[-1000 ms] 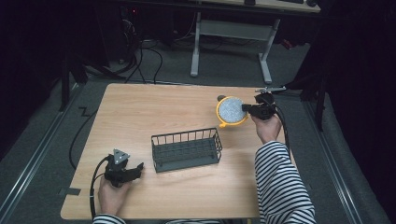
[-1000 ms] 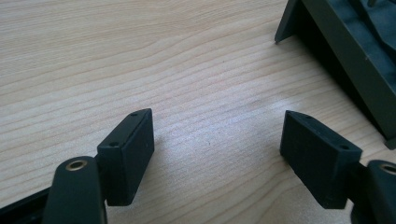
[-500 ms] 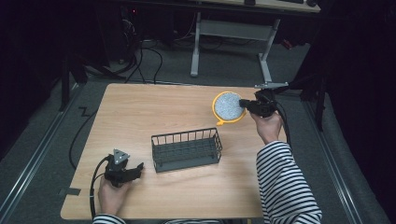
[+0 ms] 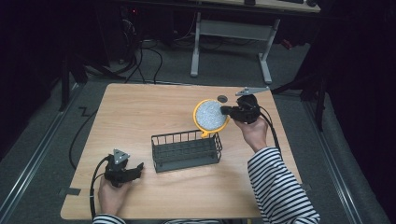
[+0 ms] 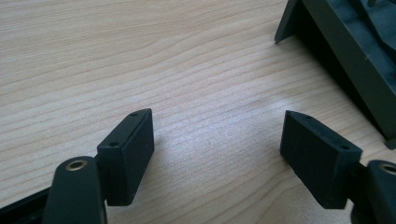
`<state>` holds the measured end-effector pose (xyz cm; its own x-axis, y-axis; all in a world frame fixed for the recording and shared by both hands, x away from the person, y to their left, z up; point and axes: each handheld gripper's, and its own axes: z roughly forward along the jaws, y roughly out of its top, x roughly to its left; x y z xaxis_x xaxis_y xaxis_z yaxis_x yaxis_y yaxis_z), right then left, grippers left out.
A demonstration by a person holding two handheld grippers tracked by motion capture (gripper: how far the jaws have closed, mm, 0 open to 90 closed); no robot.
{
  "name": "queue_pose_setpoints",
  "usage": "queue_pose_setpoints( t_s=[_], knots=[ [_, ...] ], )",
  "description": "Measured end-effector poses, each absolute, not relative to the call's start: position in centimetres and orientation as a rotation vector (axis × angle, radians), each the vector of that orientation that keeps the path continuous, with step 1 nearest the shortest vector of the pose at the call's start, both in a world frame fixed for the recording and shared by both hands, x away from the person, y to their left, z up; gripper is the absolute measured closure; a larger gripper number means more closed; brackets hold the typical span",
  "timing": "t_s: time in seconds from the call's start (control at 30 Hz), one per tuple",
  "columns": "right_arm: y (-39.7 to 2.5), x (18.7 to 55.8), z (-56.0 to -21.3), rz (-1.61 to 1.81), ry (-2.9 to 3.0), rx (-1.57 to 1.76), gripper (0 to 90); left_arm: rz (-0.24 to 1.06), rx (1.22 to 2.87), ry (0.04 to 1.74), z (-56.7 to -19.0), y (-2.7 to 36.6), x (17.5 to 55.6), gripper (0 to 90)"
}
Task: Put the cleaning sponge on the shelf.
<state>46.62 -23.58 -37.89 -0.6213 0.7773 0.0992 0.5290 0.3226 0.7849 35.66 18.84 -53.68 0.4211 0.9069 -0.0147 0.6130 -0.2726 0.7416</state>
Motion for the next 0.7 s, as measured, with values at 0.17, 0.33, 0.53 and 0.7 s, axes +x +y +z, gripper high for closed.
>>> queue_pose_setpoints(
  t_s=[0.17, 0.33, 0.53, 0.7],
  knots=[
    [-22.2, 46.0, -38.7, 1.218, 2.334, 1.135, 87.9, 0.552, 1.996, 1.283, -53.7, 18.8, 35.7, 26.7],
    [-21.5, 45.6, -39.7, 1.231, 2.363, 1.121, 87.7, 0.552, 1.997, 1.283, -53.7, 18.8, 35.7, 26.6],
    [-21.3, 44.8, -40.3, 1.241, 2.355, 1.09, 87.6, 0.551, 1.996, 1.283, -53.7, 18.8, 35.7, 26.6],
    [-21.2, 44.5, -40.6, 1.236, 2.371, 1.074, 87.3, 0.551, 1.996, 1.283, -53.7, 18.8, 35.7, 26.6]
  ],
)
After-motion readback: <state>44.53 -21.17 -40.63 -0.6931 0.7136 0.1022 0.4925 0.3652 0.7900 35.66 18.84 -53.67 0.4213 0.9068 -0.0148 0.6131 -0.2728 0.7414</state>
